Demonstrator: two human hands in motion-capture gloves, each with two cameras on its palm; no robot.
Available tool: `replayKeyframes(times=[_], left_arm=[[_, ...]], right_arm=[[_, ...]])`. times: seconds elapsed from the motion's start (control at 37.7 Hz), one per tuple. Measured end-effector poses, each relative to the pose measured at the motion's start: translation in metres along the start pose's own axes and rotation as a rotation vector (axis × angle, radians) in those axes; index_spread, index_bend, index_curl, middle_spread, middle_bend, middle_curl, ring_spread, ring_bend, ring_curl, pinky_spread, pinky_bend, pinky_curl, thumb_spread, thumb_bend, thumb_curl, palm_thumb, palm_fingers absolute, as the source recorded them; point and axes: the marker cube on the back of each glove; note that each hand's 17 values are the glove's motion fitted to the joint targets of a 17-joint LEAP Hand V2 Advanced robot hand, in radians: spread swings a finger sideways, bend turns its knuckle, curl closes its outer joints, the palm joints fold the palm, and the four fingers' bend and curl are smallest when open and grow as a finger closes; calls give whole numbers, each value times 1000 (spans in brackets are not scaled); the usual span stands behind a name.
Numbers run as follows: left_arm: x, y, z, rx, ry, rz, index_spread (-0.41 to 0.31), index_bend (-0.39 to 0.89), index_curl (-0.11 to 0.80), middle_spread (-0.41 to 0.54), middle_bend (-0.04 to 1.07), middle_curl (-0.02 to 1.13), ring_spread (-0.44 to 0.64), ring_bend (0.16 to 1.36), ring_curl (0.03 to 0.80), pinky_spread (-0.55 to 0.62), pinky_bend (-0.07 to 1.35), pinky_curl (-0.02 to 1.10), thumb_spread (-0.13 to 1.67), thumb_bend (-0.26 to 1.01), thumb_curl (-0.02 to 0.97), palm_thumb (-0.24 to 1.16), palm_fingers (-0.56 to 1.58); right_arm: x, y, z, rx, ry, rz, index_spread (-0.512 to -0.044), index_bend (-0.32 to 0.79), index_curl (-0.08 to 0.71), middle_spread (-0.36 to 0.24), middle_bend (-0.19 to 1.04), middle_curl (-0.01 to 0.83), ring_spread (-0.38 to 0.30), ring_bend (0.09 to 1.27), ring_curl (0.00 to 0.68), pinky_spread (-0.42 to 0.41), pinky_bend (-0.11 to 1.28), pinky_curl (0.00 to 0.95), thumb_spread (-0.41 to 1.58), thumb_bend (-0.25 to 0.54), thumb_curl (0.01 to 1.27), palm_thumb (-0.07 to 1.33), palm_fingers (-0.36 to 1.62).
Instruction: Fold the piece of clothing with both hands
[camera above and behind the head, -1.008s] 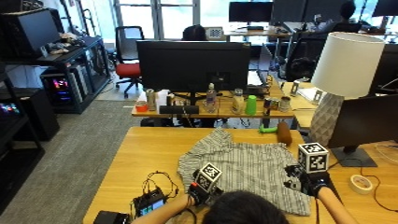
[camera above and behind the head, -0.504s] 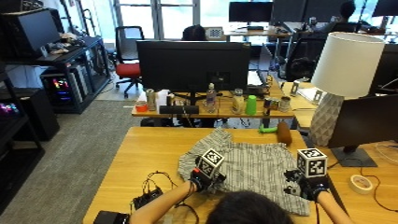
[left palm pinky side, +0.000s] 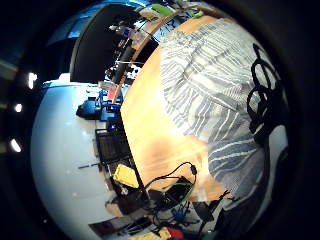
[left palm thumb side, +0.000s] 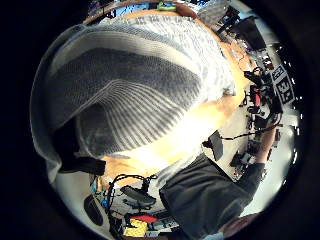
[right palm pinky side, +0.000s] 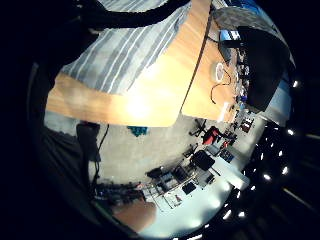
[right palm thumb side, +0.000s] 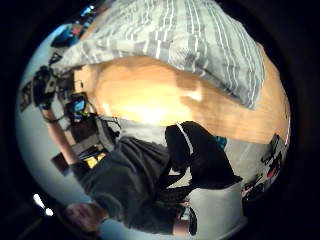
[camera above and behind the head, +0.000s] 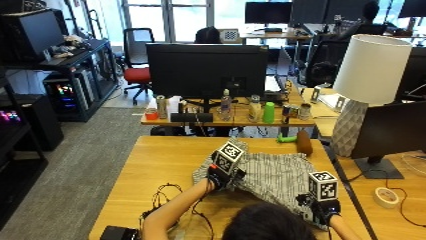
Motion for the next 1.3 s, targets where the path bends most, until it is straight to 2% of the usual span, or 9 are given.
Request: replayKeyframes(times=[0.34,0.45,0.48,0.5,0.53,0.58,0.82,0.93,1.3], left_arm=[[-3,1,-5,3,-8,-1,-283,164,434,-333,382,529,-362,528,415,-494,629,391,1330,116,279,735,1253],[-5,8,-3,-6,-3,-2,-284,162,438,-333,379,535,-362,526,418,-495,628,392,1333,106,278,740,1252],[-6,9,-1,-9,-1,-3,-284,162,439,-334,378,536,-362,526,419,-495,627,392,1334,104,277,741,1252],[-6,10,1,-13,3,-4,-284,162,440,-334,378,537,-362,526,419,-495,627,392,1334,102,277,742,1252],[-7,12,4,-19,7,-4,-284,161,441,-334,377,538,-362,525,420,-495,627,393,1335,99,277,744,1252],[-7,18,11,-37,17,3,-284,161,442,-334,376,540,-362,525,421,-495,626,393,1336,95,276,746,1252],[-4,51,29,-123,27,85,-285,164,450,-336,377,551,-359,516,423,-491,599,389,1339,75,274,757,1244],[-3,63,29,-153,45,131,-282,162,452,-336,375,554,-357,512,423,-486,595,389,1340,66,274,762,1245],[-4,94,10,-336,108,260,-280,162,459,-337,368,564,-357,499,425,-478,574,387,1350,37,270,774,1241]], right_arm=[[-4,-48,62,153,91,111,-282,90,159,-21,308,401,15,557,341,184,595,345,1122,-6,296,620,433],[1,-52,65,262,80,150,-264,109,167,-44,320,405,-29,587,343,112,585,336,1105,38,325,740,589],[4,-53,65,291,76,159,-260,123,174,-66,340,413,-67,622,353,58,601,340,1102,76,346,816,751],[7,-54,65,318,70,166,-256,99,165,-62,320,401,-57,584,328,77,578,319,1093,50,339,787,650],[10,-55,64,341,61,170,-254,118,185,-81,354,419,-93,632,360,15,604,343,1089,82,357,852,827],[17,-53,60,361,38,168,-260,193,195,-107,396,429,-139,653,348,-111,605,323,1066,123,384,946,1207],[11,-24,34,246,-120,26,-249,225,318,-138,426,478,-200,717,440,-239,673,412,1027,147,427,1081,1336],[11,-25,33,175,-194,-22,-246,204,344,-139,440,493,-209,722,453,-238,690,430,841,61,463,1026,1289],[-6,19,-18,-60,-185,-142,-250,281,450,-120,497,535,-215,703,484,-232,633,456,423,-17,592,1068,1281]])
